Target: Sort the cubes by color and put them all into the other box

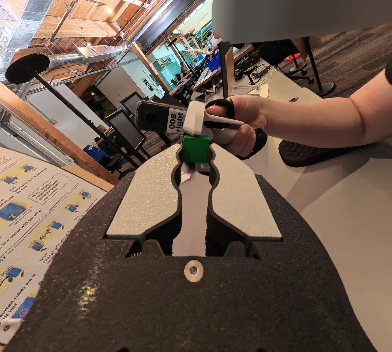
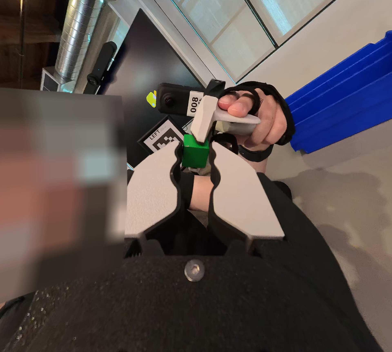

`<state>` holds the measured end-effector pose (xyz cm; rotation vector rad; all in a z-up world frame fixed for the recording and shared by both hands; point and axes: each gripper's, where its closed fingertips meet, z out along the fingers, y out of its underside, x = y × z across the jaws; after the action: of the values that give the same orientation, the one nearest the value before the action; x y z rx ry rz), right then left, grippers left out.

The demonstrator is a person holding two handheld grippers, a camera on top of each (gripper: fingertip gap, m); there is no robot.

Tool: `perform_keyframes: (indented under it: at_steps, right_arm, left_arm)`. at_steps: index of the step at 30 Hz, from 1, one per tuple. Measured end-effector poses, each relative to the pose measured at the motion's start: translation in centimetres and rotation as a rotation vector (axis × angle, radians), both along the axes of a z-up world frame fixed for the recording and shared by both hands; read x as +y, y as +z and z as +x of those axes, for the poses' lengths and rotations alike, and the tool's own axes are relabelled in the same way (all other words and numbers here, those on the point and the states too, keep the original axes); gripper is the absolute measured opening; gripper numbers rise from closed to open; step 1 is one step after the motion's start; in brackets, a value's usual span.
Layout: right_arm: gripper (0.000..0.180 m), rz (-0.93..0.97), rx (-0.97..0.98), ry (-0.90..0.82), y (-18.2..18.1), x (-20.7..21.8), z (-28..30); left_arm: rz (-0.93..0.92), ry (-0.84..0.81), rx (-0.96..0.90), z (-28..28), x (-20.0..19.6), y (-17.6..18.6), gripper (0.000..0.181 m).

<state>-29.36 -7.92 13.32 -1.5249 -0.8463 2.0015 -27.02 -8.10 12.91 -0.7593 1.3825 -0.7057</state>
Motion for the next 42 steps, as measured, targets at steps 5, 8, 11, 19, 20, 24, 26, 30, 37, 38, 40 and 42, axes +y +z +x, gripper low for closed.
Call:
perform_keyframes:
  at_steps: [5,8,11,19,20,24,26,30,37,38,40,42]
  right_arm:
    - [0.023,0.013,-0.042,-0.007,-0.8,0.4,0.2]
    - [0.023,0.009,-0.034,0.001,-0.8,0.4,0.3]
    - [0.023,0.028,-0.058,-0.010,-1.1,0.6,0.4]
    - [0.022,0.074,-0.107,-0.053,-1.1,0.8,1.6]
    - [0.022,0.088,-0.119,-0.063,-1.1,0.8,1.9]
    - [0.022,0.133,-0.127,-0.134,0.1,1.2,4.7]
    - [0.022,0.179,-0.136,-0.223,1.3,1.5,7.7]
    - [0.022,0.272,-0.373,-0.629,1.0,4.4,18.3]
    - [0.022,-0.107,-1.108,-1.206,-8.3,9.8,47.0]
    - [0.022,-0.172,-1.170,-1.224,-9.8,10.3,50.1]
    - [0.022,-0.287,-1.297,-1.227,-13.2,11.0,54.9]
    - [0.022,-0.358,-1.417,-1.213,-16.4,11.3,58.3]
  left_arm:
    - [0.013,0.016,0.020,0.3,0.4,-0.8,0.022]
    - [0.016,0.017,0.017,0.4,0.5,-0.8,0.022]
    - [0.018,0.019,0.020,0.5,0.6,-1.0,0.022]
    - [-0.020,0.073,0.013,1.2,0.7,-1.3,0.023]
    - [-0.030,0.066,0.008,1.1,0.6,-1.1,0.022]
    - [-0.059,0.076,-0.069,-0.6,0.7,0.8,0.021]
    - [-0.065,0.128,-0.074,-1.5,1.6,1.1,0.019]
    - [-0.078,0.271,-0.041,-3.2,4.4,0.6,0.013]
    - [-0.086,0.396,-0.060,-4.9,6.6,1.0,0.009]
    - [-0.089,0.404,-0.060,-5.0,6.8,1.0,0.009]
    - [-0.092,0.417,-0.066,-5.1,7.1,1.0,0.009]
    - [-0.092,0.429,-0.057,-5.1,7.3,0.8,0.009]
